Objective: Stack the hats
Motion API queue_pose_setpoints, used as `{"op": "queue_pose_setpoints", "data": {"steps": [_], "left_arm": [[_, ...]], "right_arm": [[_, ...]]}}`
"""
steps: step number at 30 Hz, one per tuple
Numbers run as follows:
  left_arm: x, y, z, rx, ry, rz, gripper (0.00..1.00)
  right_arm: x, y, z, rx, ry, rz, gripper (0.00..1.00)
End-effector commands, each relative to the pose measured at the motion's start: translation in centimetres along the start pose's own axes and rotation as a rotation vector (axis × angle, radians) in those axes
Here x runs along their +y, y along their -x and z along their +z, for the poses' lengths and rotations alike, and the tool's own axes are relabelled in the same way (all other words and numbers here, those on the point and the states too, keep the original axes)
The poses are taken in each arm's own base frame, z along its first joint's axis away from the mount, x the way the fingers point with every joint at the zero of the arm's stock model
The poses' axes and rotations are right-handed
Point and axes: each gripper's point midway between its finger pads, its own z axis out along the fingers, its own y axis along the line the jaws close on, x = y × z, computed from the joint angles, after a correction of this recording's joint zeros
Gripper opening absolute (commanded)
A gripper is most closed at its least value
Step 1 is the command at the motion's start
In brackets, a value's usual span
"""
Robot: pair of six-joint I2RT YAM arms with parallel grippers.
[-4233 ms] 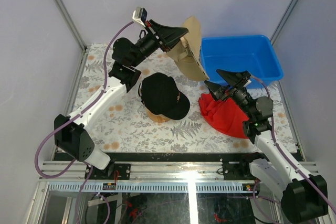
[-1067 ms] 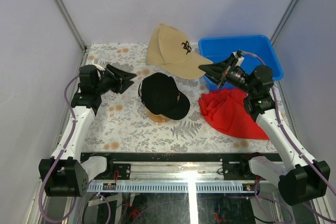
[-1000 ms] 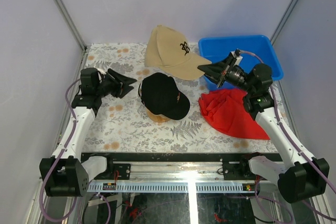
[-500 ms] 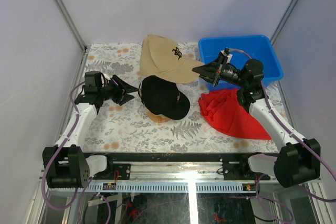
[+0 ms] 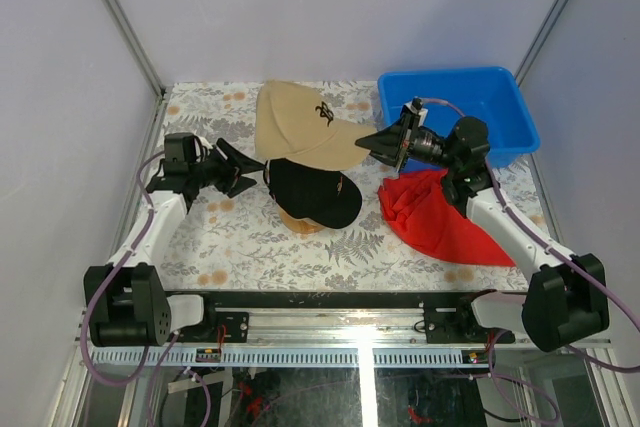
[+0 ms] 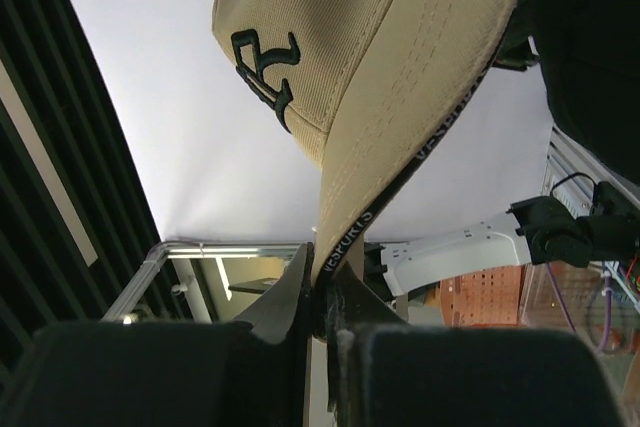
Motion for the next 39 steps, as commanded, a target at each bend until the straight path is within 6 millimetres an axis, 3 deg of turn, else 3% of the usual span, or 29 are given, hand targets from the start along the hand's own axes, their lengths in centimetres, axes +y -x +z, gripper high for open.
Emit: {"op": "queue_pose_setpoints", "data": {"steps": [1,8,17,28,34,39], "left_arm": [[-2.2,1.2,0.2,-0.01,-0.071,0.052,0.54],[-1.7,1.0,1.1,0.012,-0.057,0.052,0.55],[-1.2,0.8,1.4,0.024,-0.046,0.052,0.54],[-0.5,0.8,1.6,0.027,-0.022,0.054,0.51],[0.2,0.6,1.8,0.029,-0.004,0.052,0.47],[1.0,0.4,2.1,0.034,0.005,0.044,0.46]], "right_arm": [[-0.5,-1.4,0.8,0.068,0.019,-0.032,0.0],[-2.9,-1.2,1.7,0.106,0.019,0.011,0.0],[-7.9,-1.1,0.8,0.14,0.018,0.09,0.0],[-9.9,-0.2,-2.1,0.121,0.015,0.118,0.0],[-10.8,-0.2,-2.3,0.133,-0.015,0.117,0.0],[-13.0,-0.5,-2.6,0.138,-0.096,0.129,0.0]]}}
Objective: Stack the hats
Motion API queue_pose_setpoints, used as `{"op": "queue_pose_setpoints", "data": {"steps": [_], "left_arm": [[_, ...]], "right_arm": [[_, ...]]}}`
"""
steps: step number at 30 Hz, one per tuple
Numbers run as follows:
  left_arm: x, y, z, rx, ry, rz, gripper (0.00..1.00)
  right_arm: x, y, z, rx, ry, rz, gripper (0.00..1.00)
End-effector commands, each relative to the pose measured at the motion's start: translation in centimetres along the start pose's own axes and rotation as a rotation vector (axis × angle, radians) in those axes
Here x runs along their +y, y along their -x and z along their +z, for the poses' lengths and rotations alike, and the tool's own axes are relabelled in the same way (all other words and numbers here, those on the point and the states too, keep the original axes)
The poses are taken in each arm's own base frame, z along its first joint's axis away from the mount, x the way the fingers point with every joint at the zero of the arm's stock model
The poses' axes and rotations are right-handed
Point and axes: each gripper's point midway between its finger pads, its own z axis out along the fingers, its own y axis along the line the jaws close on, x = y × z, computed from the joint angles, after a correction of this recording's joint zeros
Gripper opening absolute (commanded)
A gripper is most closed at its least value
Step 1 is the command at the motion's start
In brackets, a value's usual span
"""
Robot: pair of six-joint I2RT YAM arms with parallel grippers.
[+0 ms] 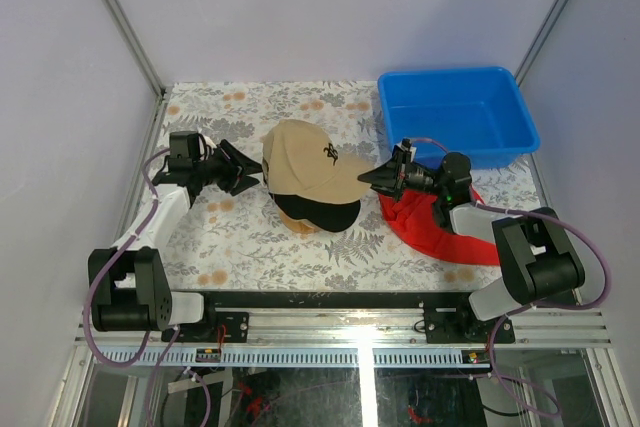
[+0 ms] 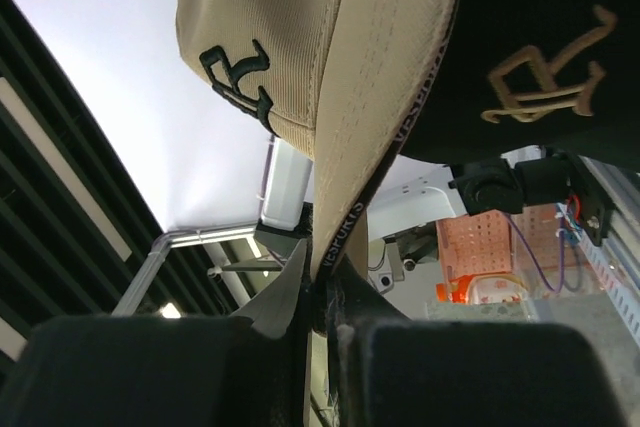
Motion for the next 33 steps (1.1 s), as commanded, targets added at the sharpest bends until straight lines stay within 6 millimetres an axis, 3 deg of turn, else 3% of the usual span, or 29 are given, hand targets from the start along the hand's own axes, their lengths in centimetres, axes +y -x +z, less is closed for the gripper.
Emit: {"op": "queue_pose_setpoints", "data": {"steps": [1,8,12,25,33], "left_arm": [[0.1,0.0,0.5,0.004,-0.012,0.034,0.45],[1.1,-0.3,0.7,0.011,0.006,0.029,0.42],[1.3,-0.2,0.4,0.008,0.011,0.026,0.42],[-3.2,2.0,-2.5,-0.082,-0.097,0.038,0.56],[-2.6,1.9,-1.4,-0.053,-0.091,0.039,0.57]], "right_arm": [[-1.9,-1.4,-0.6,0.059,-0.076,-0.054,0.0],[-4.0,-1.4,-1.5,0.048,-0.137,-0.042,0.0],[-4.2,-1.0,-2.6,0.027,-0.131,-0.034,0.0],[-4.0,-0.4,-2.4,0.026,-0.142,-0.048,0.0],[-3.4,-0.3,-2.2,0.029,-0.139,-0.059,0.0]]}}
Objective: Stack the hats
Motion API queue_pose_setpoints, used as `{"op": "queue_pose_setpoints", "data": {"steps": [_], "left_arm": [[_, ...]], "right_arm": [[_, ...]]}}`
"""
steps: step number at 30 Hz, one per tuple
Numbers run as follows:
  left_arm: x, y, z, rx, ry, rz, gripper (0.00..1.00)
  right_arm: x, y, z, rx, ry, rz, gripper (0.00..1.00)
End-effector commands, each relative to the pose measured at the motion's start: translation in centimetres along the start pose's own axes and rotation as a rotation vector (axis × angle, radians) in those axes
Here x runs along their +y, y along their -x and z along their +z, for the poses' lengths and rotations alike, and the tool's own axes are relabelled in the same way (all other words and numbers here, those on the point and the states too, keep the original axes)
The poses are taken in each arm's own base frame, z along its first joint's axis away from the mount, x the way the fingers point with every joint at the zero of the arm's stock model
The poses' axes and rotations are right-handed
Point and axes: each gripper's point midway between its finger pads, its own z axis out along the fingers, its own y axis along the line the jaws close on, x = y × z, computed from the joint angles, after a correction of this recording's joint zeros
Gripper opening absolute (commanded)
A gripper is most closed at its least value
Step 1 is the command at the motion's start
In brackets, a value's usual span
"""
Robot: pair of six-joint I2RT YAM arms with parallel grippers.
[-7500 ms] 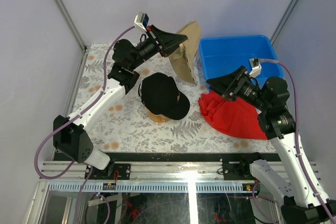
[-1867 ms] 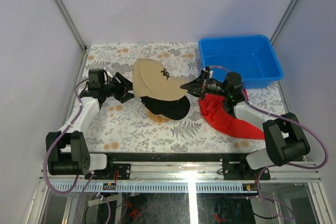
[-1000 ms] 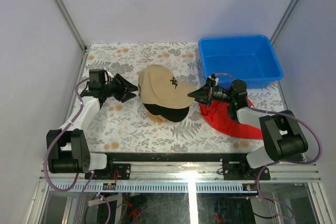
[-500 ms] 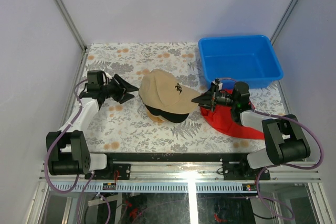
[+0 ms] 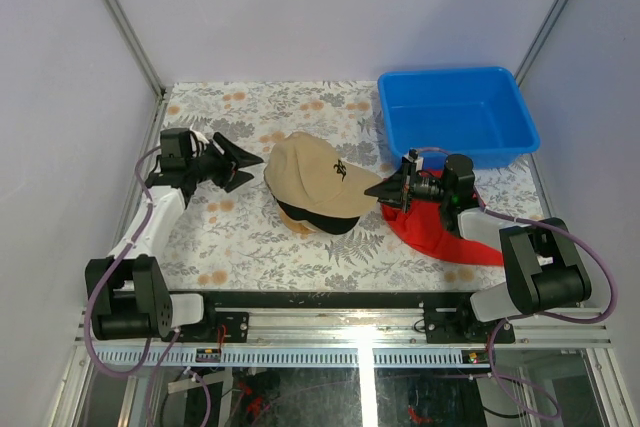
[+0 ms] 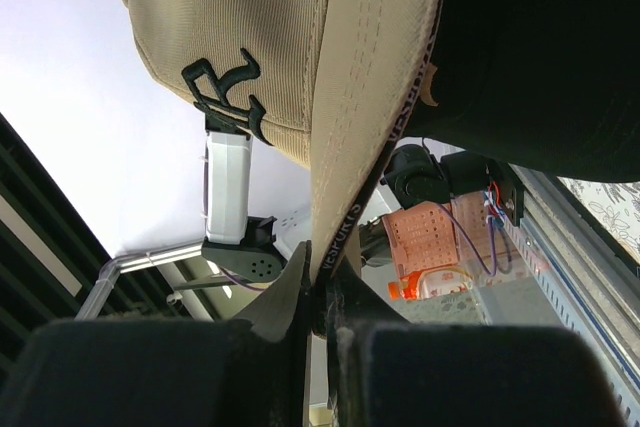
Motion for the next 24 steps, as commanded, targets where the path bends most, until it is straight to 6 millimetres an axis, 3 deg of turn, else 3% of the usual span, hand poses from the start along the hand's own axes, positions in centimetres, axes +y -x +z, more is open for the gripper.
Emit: {"op": "queue_pose_setpoints", "data": {"steps": [1,12,16,24], "left_arm": [[-0.9,0.4,0.5,0.008,-0.037,0.029,0.57],[-1.5,-1.3,3.4,0.067,-0.019,0.062,0.56],[0.0,-1.6,3.9,0.077,0.02,0.067,0.35],[4.1,-2.8,4.8,0.12,0.106,0.061,0.18]], "right_arm": [[1.4,-0.8,-0.1,0.055,0.007,-0.038,0.0],[1.2,-0.5,0.0,0.05,0.003,-0.036,0.0],[0.4,-0.6,-0.1,0.047,0.0,-0.025,0.0],[-0.9,-0.1,0.1,0.049,0.001,-0.001,0.0]]}}
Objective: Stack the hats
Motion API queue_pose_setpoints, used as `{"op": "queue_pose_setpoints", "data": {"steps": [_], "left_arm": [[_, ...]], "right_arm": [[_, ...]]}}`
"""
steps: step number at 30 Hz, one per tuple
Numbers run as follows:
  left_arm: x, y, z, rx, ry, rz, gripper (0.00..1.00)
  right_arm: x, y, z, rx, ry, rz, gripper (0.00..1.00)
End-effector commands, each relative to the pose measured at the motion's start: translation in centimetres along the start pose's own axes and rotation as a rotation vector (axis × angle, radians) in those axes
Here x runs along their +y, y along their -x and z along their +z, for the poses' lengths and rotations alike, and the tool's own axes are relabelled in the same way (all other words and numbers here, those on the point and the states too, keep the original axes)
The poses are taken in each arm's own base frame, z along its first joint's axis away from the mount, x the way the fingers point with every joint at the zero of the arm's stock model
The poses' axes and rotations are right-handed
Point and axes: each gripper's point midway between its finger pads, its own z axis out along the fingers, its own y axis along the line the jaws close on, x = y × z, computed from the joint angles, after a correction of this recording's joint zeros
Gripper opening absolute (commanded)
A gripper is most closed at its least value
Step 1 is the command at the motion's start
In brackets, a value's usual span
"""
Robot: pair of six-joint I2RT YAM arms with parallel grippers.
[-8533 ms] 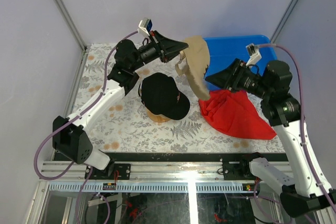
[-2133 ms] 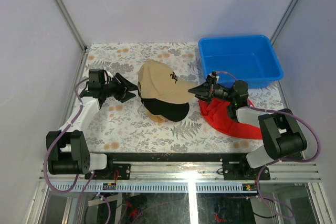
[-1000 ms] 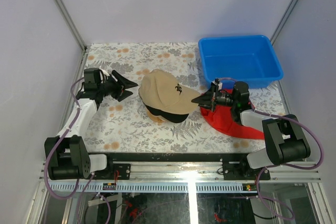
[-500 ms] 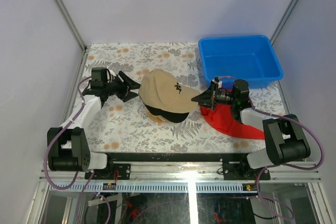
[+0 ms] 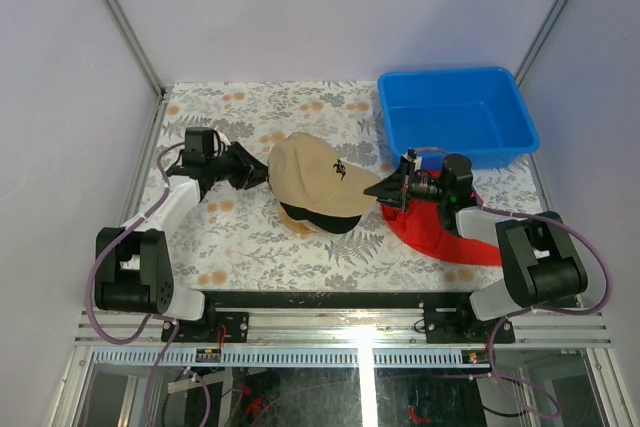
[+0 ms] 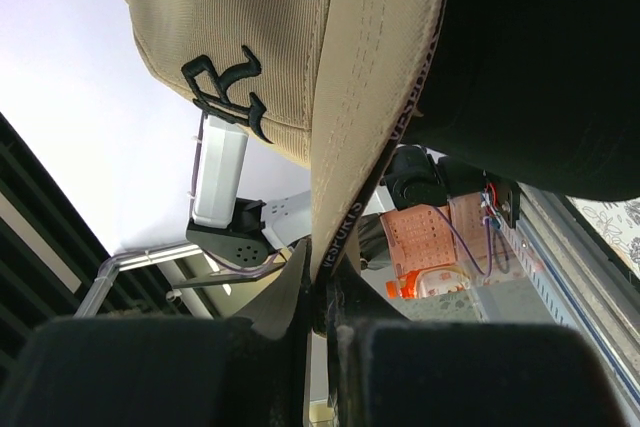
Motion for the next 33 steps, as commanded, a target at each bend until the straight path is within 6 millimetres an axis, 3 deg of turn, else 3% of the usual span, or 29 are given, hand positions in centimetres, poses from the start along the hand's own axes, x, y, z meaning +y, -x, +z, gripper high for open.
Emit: {"op": "queue_pose_setpoints", "data": {"steps": [1,14,24,33], "left_arm": [[3.0,-0.7,1.2,0.017,0.069,0.026,0.17],[6.3,-1.2,1.2,0.044,0.169,0.046,0.09],[9.0,-2.2,0.8,0.063,0.228,0.032,0.06],[10.5,-3.5,0.4,0.082,0.256,0.031,0.04]], "right_arm": [[-0.9,-0.4,-0.1,0.045,0.002,0.01,0.0],[-5.8,0.7,-0.1,0.044,0.016,0.114,0.0],[-7.7,0.1,-0.6,0.039,0.031,0.13,0.0],[-12.1,0.9,-1.1,0.012,-0.312,-0.025,0.0]]}}
